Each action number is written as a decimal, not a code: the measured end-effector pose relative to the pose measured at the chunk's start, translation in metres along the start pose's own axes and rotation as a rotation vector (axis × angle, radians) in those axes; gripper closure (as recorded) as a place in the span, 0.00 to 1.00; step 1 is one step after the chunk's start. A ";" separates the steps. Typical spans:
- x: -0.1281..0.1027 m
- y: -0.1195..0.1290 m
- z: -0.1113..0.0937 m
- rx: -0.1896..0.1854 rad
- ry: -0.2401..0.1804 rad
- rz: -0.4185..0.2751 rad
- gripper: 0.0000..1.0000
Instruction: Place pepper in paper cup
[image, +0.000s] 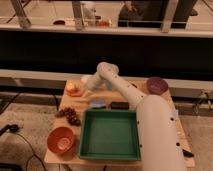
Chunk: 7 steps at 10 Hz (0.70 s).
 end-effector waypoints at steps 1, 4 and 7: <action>-0.003 -0.002 -0.004 0.010 -0.006 -0.001 1.00; -0.009 -0.007 -0.022 0.048 -0.013 -0.005 1.00; -0.013 -0.013 -0.036 0.084 -0.010 -0.015 1.00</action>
